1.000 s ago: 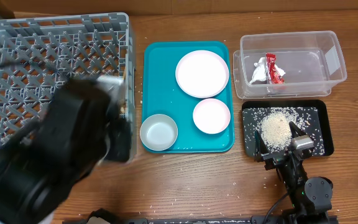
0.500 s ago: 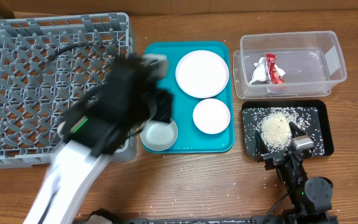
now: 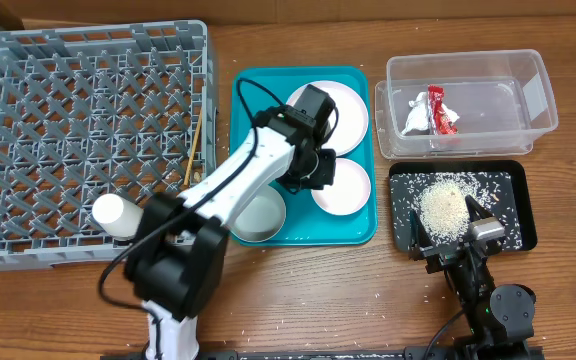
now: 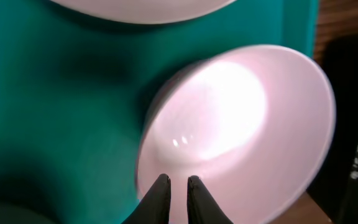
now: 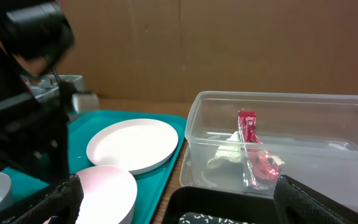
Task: Sort waste into correct bins and load items into the dishwasher
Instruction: 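Reach the left gripper to the pink bowl and grasp its rim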
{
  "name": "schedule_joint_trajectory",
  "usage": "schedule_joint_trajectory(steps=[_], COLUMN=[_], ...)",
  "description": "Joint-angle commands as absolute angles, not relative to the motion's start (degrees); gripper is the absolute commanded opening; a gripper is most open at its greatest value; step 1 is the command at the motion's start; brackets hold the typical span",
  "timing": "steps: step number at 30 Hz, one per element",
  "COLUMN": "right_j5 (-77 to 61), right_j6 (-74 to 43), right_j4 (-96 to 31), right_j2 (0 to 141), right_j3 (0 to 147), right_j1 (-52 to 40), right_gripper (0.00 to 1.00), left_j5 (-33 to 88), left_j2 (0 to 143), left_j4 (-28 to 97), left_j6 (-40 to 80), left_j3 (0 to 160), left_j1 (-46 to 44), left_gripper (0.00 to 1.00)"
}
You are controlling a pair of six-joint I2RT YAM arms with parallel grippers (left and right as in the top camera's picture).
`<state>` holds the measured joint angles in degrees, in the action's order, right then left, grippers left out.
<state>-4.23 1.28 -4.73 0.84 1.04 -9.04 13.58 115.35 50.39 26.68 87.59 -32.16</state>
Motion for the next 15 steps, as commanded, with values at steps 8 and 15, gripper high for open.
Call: schedule_joint_trajectory(steps=[8,15], right_j5=[-3.92,-3.92], right_j6=[1.34,1.34], right_j4=[-4.4,-4.4], right_j2=[0.3,0.3], right_j3=[0.47,0.47], right_j1=[-9.08,-9.08], right_gripper=[1.0,1.0], left_j5=[19.11,9.41], left_j2=[120.73,112.44], left_j4=[48.49,59.02], left_j6=[28.51,28.32], left_j3=[87.99,95.15], left_j1=[-32.16,-32.18], left_gripper=[0.12,0.27])
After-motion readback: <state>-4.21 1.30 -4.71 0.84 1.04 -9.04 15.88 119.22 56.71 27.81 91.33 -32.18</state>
